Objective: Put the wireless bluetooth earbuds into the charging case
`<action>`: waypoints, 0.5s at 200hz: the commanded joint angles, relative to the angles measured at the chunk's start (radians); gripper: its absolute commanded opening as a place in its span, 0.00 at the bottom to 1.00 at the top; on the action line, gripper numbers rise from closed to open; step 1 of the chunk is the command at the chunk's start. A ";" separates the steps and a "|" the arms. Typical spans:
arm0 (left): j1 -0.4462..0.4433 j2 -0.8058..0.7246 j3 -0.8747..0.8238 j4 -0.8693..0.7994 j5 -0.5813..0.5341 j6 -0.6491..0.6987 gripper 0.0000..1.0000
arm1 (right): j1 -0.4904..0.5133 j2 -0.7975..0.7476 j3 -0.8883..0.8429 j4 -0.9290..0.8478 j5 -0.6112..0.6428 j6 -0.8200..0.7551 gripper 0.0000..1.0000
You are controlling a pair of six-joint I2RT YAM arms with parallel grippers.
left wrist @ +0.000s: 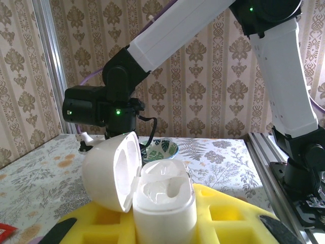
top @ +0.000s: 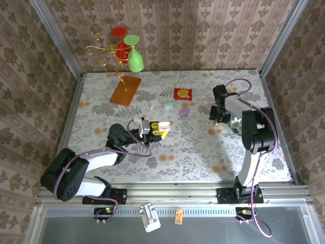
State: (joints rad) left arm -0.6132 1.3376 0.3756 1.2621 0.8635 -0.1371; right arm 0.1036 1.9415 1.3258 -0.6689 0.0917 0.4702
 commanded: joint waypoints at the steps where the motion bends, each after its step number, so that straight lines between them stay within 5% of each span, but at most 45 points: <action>1: 0.006 -0.002 0.006 0.025 0.005 0.024 0.09 | -0.009 0.040 0.050 -0.126 -0.042 -0.006 0.45; 100: 0.007 0.005 0.011 0.025 0.016 0.023 0.09 | -0.022 0.052 0.041 -0.113 -0.126 -0.011 0.21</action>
State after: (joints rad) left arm -0.6132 1.3453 0.3756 1.2625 0.8642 -0.1341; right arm 0.0868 1.9896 1.3724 -0.7609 -0.0101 0.4541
